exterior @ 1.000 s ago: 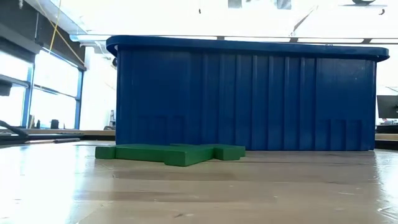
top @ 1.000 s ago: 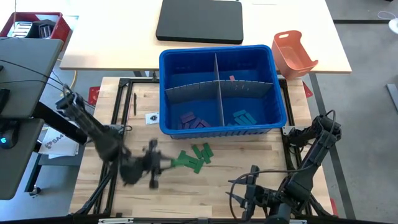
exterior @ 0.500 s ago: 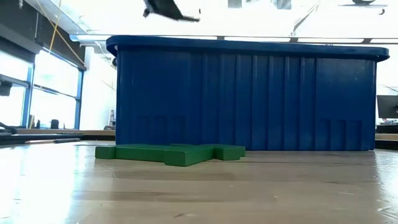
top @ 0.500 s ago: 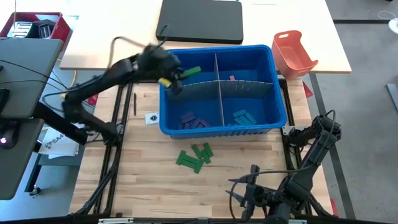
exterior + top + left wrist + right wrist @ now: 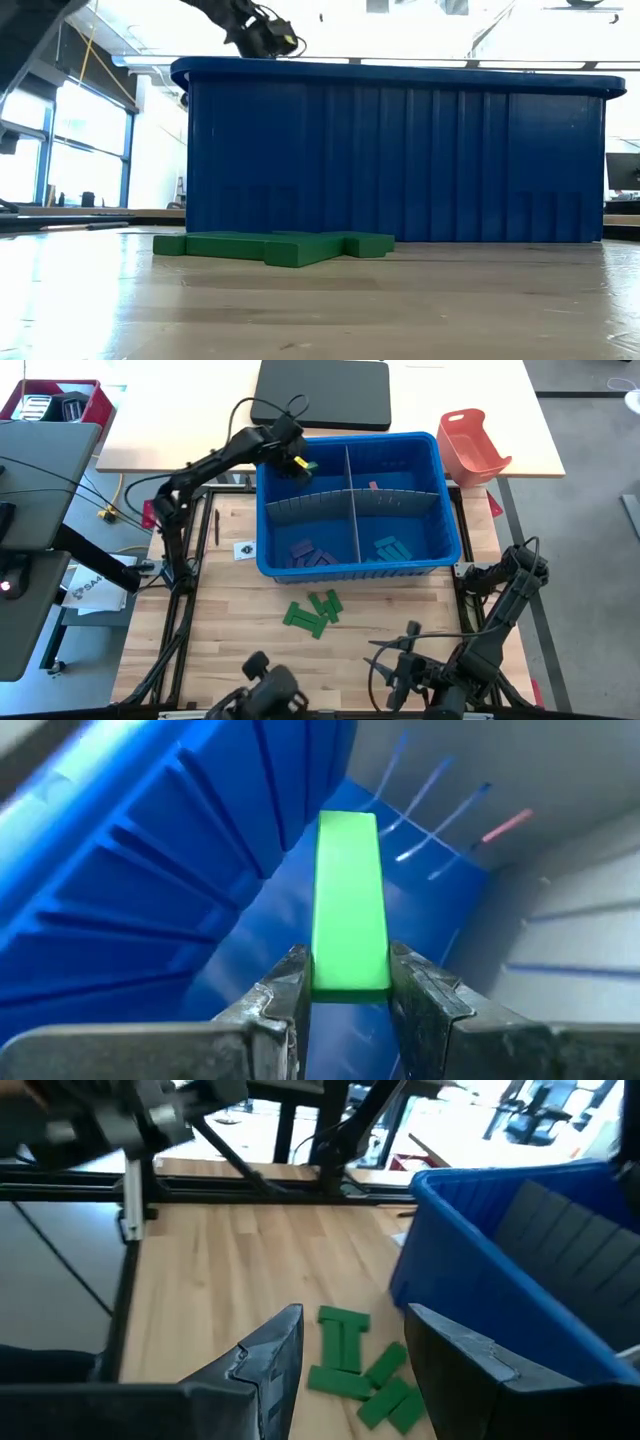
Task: Sort blocks
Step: Put the green block into the blue bin with the other green block
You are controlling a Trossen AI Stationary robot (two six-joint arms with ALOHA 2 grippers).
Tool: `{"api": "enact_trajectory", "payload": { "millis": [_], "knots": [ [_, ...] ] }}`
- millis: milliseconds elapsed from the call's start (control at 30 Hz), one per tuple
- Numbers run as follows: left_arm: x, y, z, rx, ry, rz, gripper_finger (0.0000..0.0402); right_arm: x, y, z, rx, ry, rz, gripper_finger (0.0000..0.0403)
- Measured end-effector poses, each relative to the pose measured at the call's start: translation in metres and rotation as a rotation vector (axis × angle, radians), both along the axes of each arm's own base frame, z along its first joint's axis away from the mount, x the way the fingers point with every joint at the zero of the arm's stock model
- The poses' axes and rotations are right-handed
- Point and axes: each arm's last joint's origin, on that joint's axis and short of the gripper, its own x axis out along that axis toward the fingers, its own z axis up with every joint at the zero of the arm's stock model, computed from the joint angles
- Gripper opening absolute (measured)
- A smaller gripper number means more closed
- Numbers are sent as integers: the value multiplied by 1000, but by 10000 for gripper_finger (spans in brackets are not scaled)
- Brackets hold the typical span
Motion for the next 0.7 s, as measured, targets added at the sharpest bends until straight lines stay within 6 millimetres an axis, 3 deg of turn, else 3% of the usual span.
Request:
{"api": "enact_trajectory", "payload": {
  "millis": [267, 500, 700],
  "knots": [
    [16, 31, -40, -140, -31, 204, 91, -3, -6, -1, -113, -21, -59, 171],
    [28, 33, -66, -224, -26, 296, 91, 2, -16, -3, -163, -1, -95, 171],
    [35, 30, -70, -201, -25, 363, 91, 4, -20, -6, -130, 34, -98, 171]
  ]
}}
